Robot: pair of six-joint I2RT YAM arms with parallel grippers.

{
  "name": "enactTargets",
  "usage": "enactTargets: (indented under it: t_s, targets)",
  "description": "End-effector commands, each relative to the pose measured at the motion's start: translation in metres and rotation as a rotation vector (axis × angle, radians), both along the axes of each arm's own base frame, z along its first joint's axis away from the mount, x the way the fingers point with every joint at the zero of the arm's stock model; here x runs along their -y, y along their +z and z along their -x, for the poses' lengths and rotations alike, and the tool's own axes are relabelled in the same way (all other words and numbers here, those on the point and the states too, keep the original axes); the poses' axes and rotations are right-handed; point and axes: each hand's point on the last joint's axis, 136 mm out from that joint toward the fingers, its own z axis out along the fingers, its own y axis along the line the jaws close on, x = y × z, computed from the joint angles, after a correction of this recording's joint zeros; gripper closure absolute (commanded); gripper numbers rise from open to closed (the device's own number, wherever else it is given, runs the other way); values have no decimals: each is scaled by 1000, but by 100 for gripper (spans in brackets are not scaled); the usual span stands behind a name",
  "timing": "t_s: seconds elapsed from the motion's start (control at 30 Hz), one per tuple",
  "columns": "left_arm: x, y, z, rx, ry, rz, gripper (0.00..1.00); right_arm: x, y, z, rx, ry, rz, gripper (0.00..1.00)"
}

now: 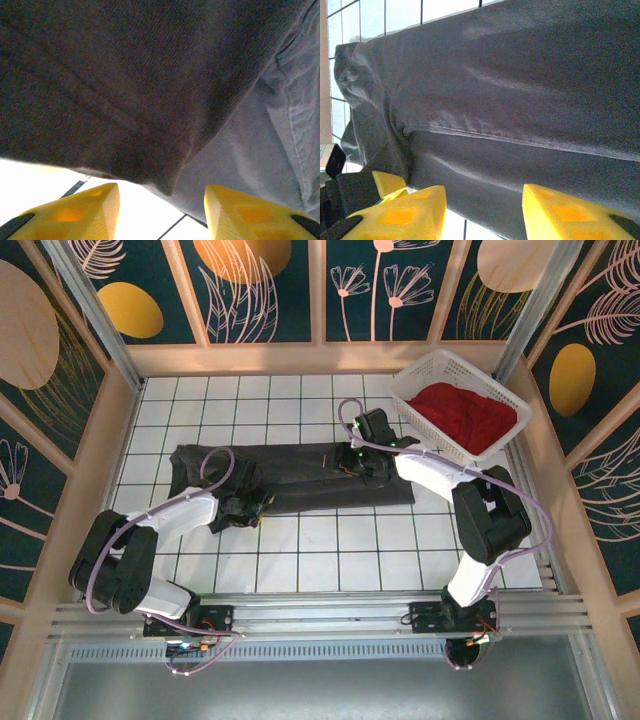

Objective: Fold and stack the t-shirts

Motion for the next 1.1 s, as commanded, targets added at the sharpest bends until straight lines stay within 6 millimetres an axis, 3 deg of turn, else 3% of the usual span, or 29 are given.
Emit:
enactTargets:
  t_s: [0.0, 0.07, 0.17, 0.3, 0.5, 0.57, 0.67, 0.9, 1.07]
  targets:
    - [-5, 29, 1, 58, -110, -66, 50, 13, 3, -1, 14, -46, 12, 56]
    - [-19, 49, -5, 100, -121, -128, 48, 25, 3, -4, 15, -81, 7, 57]
    - [-64, 63, -12, 128, -69, -204, 51, 46, -1, -10, 11, -145, 6, 57]
    - [-135, 67, -24, 170, 39, -279, 59, 68, -15, -14, -25, -193, 3, 57]
    - [-187, 57, -57, 280, 29, -351, 55, 88, -48, -20, -116, -236, 39, 57]
    - [-194, 53, -66, 330, 0, -382, 50, 91, -56, -22, -138, -241, 53, 57]
    - [-190, 42, -74, 358, -58, -366, 52, 91, -65, -23, -160, -243, 66, 57]
    - [-190, 6, -56, 261, -86, -371, 55, 92, -75, -24, -188, -257, 75, 57]
    - [-197, -5, -48, 206, -84, -409, 58, 91, -78, -23, -196, -257, 77, 57]
